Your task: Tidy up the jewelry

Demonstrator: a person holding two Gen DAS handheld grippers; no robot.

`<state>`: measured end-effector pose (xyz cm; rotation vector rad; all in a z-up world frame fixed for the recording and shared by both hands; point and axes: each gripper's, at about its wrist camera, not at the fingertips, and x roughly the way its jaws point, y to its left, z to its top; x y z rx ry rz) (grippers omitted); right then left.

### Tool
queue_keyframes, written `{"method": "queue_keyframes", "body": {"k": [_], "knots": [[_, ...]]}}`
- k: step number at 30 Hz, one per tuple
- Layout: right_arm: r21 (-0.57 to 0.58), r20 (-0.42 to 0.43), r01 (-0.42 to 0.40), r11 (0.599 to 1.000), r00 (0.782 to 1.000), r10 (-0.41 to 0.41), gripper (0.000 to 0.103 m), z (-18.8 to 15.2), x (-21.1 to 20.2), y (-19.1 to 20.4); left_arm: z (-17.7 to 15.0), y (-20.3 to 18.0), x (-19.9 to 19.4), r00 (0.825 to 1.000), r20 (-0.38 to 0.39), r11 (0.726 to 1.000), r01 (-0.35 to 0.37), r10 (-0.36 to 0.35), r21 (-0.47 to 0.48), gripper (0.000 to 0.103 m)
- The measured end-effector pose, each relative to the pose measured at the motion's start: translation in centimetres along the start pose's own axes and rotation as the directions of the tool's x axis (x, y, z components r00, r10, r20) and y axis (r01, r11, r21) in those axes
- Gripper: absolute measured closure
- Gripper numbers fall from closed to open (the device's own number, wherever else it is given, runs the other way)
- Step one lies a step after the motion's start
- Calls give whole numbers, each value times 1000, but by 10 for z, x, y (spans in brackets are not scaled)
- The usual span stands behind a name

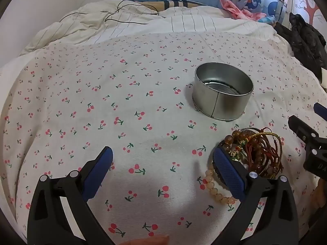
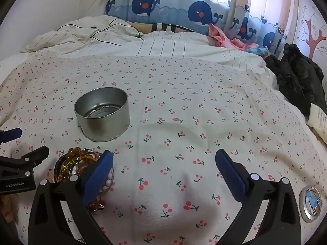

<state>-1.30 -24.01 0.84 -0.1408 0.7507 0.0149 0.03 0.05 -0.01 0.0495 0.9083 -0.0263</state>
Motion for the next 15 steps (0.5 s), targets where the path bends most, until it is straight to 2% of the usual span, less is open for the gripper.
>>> {"method": "queue_keyframes", "body": {"k": [7,15], "knots": [[-4,-8,8,1000,1000,-8,7,-1,1,1,-2,0,1,1000,3,1000,-12,12,1,7],[-3,-13,47,999,999,-47,7,0,5,1,-6,-4,9,1000,-19,1000,18,-18,10,7]]}}
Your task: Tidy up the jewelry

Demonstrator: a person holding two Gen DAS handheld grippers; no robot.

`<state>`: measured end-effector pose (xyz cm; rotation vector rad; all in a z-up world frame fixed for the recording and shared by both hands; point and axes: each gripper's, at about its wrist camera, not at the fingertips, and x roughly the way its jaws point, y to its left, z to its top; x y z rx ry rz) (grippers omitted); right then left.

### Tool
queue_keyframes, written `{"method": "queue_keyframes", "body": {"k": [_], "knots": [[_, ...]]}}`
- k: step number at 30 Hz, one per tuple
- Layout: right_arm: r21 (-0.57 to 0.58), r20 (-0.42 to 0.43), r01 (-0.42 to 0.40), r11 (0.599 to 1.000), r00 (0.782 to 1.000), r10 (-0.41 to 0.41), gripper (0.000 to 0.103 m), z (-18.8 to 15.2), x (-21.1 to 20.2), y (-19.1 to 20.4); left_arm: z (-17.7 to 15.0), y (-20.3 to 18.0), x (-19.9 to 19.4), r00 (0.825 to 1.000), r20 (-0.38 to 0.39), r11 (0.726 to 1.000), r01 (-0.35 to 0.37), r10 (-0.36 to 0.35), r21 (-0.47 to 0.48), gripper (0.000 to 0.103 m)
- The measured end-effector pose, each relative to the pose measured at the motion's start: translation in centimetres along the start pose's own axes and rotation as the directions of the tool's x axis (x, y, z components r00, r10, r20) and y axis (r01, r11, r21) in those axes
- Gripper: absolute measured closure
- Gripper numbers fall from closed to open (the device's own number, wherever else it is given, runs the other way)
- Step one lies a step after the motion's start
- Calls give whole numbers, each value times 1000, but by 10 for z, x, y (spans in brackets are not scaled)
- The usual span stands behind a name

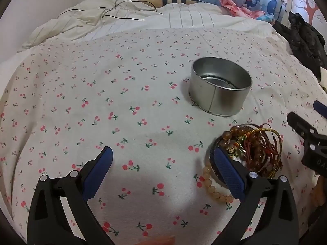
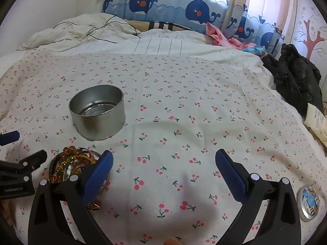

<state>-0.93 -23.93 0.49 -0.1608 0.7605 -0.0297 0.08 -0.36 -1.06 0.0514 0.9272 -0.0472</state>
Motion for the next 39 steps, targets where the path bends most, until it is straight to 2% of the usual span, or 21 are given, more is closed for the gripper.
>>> {"method": "queue_keyframes", "body": {"k": [4,8,10,16,23,29,32,39], "knots": [[10,-4,-11,1000,1000,11,7,0,0,-2,-6,-5,7,1000,-16,1000,-5,5,18,7],[17,-5,-1,1000,1000,1,7,-2,1,-4,-12,5,12,1000,-18,999,24,-25,-45,7],[28,-6,-10,1000,1000,11,7,-1,0,-6,-17,8,21,998,-66,998,5,-9,-61,7],[62,10,-30,998,1000,30,7,0,-9,-12,-27,9,16,1000,-17,996,-17,16,-87,7],[52,43,-50,997,998,48,7,-1,-20,-10,-39,11,10,998,-17,992,-67,65,-106,7],[65,49,-57,996,997,54,7,-3,-20,-11,-51,17,4,1000,2,991,-4,4,-132,7],[99,25,-39,994,999,37,7,-9,-10,-13,-52,15,3,1000,14,993,-7,9,-114,7],[193,-97,23,981,995,-4,7,-33,28,-15,-54,10,1,999,35,994,-18,22,-107,7]]}}
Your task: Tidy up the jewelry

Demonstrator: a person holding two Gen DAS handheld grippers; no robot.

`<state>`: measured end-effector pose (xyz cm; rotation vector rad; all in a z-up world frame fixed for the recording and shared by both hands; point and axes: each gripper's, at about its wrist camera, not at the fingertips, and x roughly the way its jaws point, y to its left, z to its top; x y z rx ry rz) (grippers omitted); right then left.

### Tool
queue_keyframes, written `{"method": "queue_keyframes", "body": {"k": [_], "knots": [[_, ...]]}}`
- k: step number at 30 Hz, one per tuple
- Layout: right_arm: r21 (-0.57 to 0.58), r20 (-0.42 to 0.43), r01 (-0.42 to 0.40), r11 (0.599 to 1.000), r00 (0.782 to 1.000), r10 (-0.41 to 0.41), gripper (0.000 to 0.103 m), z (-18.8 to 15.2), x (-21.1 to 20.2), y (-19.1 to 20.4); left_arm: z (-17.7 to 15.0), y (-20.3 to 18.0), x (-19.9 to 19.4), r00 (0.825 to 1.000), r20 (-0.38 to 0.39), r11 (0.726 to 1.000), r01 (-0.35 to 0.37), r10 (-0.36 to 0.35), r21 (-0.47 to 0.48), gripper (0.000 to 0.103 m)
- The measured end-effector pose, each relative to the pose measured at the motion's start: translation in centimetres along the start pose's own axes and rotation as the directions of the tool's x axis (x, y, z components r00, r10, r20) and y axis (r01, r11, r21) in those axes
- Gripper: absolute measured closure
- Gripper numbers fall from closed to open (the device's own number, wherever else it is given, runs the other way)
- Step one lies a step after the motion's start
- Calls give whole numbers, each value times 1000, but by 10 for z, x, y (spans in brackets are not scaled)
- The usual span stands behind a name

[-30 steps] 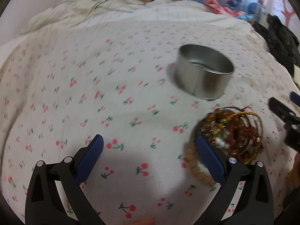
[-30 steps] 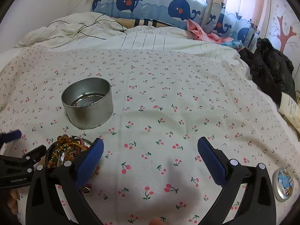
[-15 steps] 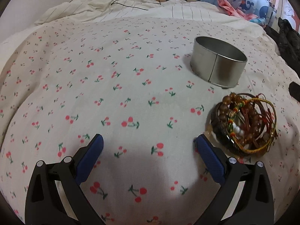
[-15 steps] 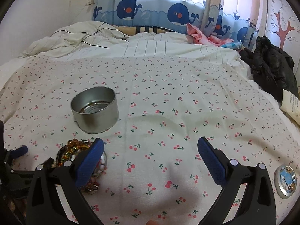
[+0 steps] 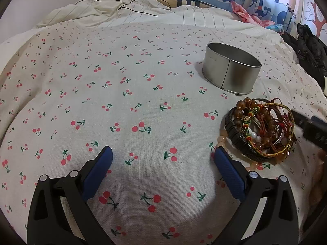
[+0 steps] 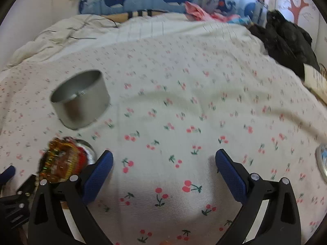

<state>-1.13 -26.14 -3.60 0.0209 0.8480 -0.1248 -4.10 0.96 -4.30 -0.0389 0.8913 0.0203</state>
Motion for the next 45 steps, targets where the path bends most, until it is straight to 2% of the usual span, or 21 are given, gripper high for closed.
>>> {"method": "queue_keyframes", "body": {"k": [4,8,11,14,18,20,23,29,33,45], "knots": [[27,-91,-7,1000,996,9,7,-6,15,-8,0,-2,-1,1000,1,1000,-8,8,3,7],[56,-105,-48,997,993,54,7,-8,17,-15,2,-4,0,1000,-6,1000,-18,18,8,7],[33,-104,-61,998,992,64,7,-13,13,-15,2,-5,0,1000,-4,1000,-19,19,5,7],[7,-93,-70,998,993,71,7,-18,4,-15,3,-3,-3,1000,4,1000,-7,7,-2,7],[-60,23,6,998,1000,-5,7,-24,-30,-2,3,1,-15,1000,31,1000,1,-1,-21,7],[-81,65,-3,997,998,8,7,-27,-44,5,4,1,-20,999,43,1000,-5,6,-17,7],[-81,51,-58,995,997,63,7,-28,-45,11,5,-5,-24,998,48,1000,-31,30,5,7],[-56,49,-103,993,993,106,7,-25,-48,14,4,-11,-26,998,51,999,-40,40,0,7],[-31,53,-110,994,992,111,7,-21,-48,13,5,-12,-27,998,50,999,-21,23,-35,7],[-19,70,-111,994,991,112,7,-19,-52,9,1,-28,-35,999,34,999,-37,37,7,7]]}}
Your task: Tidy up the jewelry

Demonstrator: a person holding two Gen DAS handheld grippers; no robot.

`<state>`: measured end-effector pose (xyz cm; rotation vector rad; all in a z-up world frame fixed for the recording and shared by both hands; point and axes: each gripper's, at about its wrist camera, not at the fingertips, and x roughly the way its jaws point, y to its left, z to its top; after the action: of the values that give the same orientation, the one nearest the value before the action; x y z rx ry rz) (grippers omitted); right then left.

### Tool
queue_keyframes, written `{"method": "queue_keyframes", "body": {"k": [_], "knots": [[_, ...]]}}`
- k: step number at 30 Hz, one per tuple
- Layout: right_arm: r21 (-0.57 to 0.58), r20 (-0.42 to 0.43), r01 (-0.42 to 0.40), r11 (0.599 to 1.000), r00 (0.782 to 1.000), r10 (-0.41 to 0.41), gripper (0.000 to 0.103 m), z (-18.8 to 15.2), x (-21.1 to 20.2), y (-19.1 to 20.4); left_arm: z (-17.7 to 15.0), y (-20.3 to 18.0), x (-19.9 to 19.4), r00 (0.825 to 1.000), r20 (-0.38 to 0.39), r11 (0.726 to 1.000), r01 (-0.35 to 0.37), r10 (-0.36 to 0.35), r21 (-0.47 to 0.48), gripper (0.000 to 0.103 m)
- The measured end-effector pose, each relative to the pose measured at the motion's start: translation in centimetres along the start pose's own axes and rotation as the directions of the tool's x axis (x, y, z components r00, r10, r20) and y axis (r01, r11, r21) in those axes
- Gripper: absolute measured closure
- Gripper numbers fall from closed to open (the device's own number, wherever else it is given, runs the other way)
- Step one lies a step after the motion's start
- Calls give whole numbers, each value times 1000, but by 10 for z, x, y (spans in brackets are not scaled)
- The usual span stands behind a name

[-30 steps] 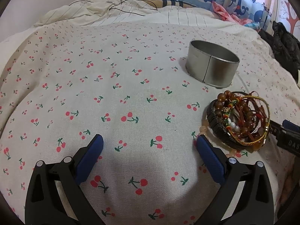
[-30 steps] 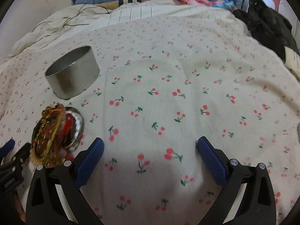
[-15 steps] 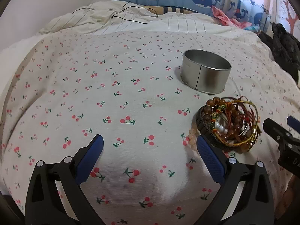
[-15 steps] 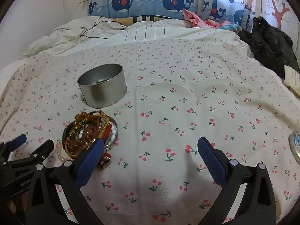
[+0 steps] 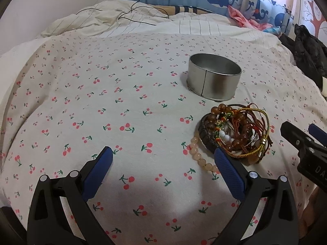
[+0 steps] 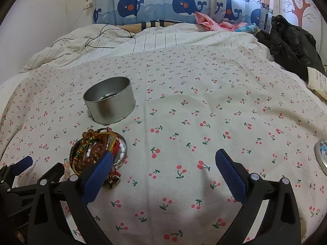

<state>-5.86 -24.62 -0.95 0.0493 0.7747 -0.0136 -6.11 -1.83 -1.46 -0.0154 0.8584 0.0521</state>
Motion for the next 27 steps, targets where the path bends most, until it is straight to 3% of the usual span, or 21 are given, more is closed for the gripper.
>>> {"method": "queue_keyframes", "body": {"k": [12,27], "knots": [[-23,4,22,1000,1000,-22,7,-1,2,1,2,-5,-16,997,16,996,-79,78,48,7],[-36,11,35,999,999,-35,7,-2,4,4,2,3,-6,998,-54,1000,11,-11,-6,7]]}}
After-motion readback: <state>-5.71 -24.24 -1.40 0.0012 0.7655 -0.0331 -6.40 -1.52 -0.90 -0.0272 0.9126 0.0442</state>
